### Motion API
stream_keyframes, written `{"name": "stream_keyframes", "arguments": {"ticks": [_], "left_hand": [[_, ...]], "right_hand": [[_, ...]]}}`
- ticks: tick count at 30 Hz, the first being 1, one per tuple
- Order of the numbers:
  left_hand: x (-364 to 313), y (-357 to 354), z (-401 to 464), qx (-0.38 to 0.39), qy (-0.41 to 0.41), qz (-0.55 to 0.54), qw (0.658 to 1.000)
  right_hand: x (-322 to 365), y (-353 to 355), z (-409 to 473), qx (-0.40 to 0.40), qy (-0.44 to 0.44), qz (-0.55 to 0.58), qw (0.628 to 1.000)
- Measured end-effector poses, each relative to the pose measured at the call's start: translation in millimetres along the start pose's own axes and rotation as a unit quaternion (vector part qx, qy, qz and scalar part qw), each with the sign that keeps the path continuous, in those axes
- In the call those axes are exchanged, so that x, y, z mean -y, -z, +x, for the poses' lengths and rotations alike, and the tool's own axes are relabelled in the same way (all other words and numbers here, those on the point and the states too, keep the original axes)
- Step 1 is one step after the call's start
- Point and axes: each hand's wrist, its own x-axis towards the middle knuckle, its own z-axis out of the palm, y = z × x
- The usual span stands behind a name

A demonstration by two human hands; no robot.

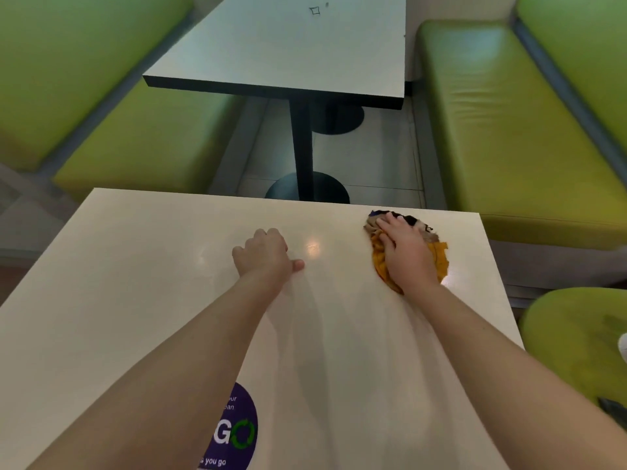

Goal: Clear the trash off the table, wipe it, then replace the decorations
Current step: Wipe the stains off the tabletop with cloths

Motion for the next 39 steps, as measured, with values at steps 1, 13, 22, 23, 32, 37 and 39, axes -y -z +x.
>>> {"name": "stream_keyframes", "arguments": {"ticks": [1,13,22,23,32,37,39], "left_hand": [[1,0,0,0.002,-0.001,-0.004,1.0],[0,-2,-7,0.027,-0.012,-0.009,1.0],[-3,-1,-5,0.053,-0.008,0.024,0.998],[-3,-1,-5,0.053,-0.01,0.02,0.998],[-4,-5,-1,0.046,-0.009,0.027,0.999],[-5,-5,-5,0.032,-0.016,0.037,0.999],[-5,-7,-7,0.016,-0.025,0.023,0.999]], "right_hand": [[5,-2,1,-0.012,-0.022,-0.006,1.0],[-3,-2,-13,-0.012,0.014,-0.036,0.999],[46,-24,-27,0.042,0.157,-0.011,0.987],[37,-21,-17,0.041,0.154,-0.015,0.987],[68,-33,-25,0.002,0.068,-0.021,0.997],[31,-24,-18,0.061,0.153,-0.041,0.986],[-2,-12,-4,0.017,0.073,-0.066,0.995]]}}
